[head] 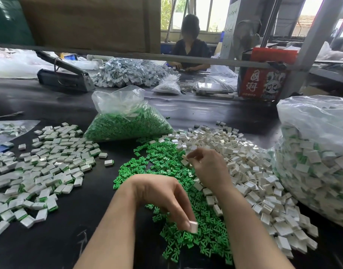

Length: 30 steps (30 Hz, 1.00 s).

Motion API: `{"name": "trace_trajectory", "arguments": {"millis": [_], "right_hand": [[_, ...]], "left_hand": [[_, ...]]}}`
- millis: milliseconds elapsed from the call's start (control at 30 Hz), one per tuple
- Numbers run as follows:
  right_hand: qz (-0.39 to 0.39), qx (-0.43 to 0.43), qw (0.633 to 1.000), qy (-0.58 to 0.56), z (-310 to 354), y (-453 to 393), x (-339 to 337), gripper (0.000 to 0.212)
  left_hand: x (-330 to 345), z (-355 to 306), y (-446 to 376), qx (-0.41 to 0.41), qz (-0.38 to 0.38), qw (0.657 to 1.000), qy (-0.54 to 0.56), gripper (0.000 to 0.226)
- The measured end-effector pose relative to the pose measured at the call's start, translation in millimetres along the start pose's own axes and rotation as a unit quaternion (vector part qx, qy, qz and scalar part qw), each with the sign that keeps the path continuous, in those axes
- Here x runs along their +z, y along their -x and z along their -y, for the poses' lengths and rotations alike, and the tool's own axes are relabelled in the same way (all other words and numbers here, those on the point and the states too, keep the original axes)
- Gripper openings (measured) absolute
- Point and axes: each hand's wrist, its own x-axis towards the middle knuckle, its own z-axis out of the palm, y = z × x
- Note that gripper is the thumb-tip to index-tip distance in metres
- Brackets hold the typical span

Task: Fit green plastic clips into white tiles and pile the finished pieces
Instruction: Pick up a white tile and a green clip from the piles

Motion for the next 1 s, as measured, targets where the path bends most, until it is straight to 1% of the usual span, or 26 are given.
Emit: {"name": "trace_trajectory", "arguments": {"millis": [33,100,167,200,300,367,433,500,567,600,633,667,700,767,800,833,867,933,1000], "right_hand": [[0.017,0.007,1.000,-0.017,0.1,-0.4,-4.3,0.008],[0.081,0.020,0.995,-0.046,1.3,-0.2,-13.2,0.007],[0.158,0.028,0.985,-0.069,4.7,1.6,-22.7,0.012],[0.195,0.027,0.978,-0.072,7.2,2.4,-27.2,0.013],[0.306,0.012,0.950,-0.054,19.6,5.2,-36.0,0.008],[0.369,-0.006,0.929,-0.016,29.6,6.9,-37.0,0.007],[0.419,-0.015,0.908,0.029,38.6,9.2,-37.2,0.009],[0.487,-0.023,0.871,0.055,46.1,11.6,-37.6,0.007],[0.551,-0.032,0.832,0.053,51.7,14.0,-38.7,0.008],[0.566,-0.029,0.823,0.044,52.8,14.5,-39.3,0.011],[0.556,-0.023,0.830,0.036,52.0,14.7,-39.0,0.014],[0.521,-0.014,0.853,0.026,49.2,14.0,-37.8,0.014],[0.462,-0.002,0.887,0.012,44.0,12.2,-35.3,0.012],[0.295,0.034,0.955,-0.004,29.3,6.8,-27.4,0.006],[0.211,0.046,0.976,0.018,21.8,4.2,-23.1,0.005],[0.145,0.050,0.986,0.066,14.8,1.8,-18.5,0.006],[0.102,0.049,0.986,0.119,8.9,0.5,-13.9,0.010],[0.070,0.037,0.976,0.200,-0.6,1.0,-3.3,0.023],[0.058,0.030,0.971,0.228,-5.2,3.2,7.1,0.032]], "left_hand": [[3.1,-4.1,-3.5,-0.014,0.028,1.000,-0.006,0.018],[6.6,-8.1,-7.9,-0.042,0.058,0.997,-0.001,0.025],[5.5,-4.3,-8.2,-0.051,0.052,0.997,0.006,0.031],[3.5,-0.4,-7.2,-0.048,0.033,0.998,0.012,0.033],[-5.6,16.6,-3.0,-0.031,-0.074,0.996,0.038,0.024],[-12.3,29.5,-0.8,-0.021,-0.155,0.986,0.061,0.017],[-17.3,40.3,1.3,-0.020,-0.217,0.971,0.096,0.016],[-21.1,48.1,2.4,-0.032,-0.294,0.945,0.141,0.018],[-23.4,52.3,0.8,-0.046,-0.399,0.900,0.172,0.023],[-24.2,53.0,-0.8,-0.043,-0.445,0.876,0.179,0.025],[-24.4,52.5,-2.6,-0.031,-0.480,0.856,0.188,0.025],[-24.2,51.3,-4.2,-0.016,-0.504,0.841,0.197,0.024],[-23.7,49.8,-5.5,-0.003,-0.517,0.831,0.203,0.024],[-22.1,47.0,-8.3,0.008,-0.525,0.827,0.202,0.024],[-21.7,46.6,-9.9,0.009,-0.526,0.827,0.199,0.024],[-21.4,46.5,-12.1,0.007,-0.527,0.827,0.195,0.023],[-21.4,46.8,-14.6,0.004,-0.530,0.826,0.190,0.022],[-20.4,47.1,-19.6,0.001,-0.536,0.823,0.187,0.019],[-18.8,45.8,-24.5,0.004,-0.544,0.818,0.188,0.015]]}}
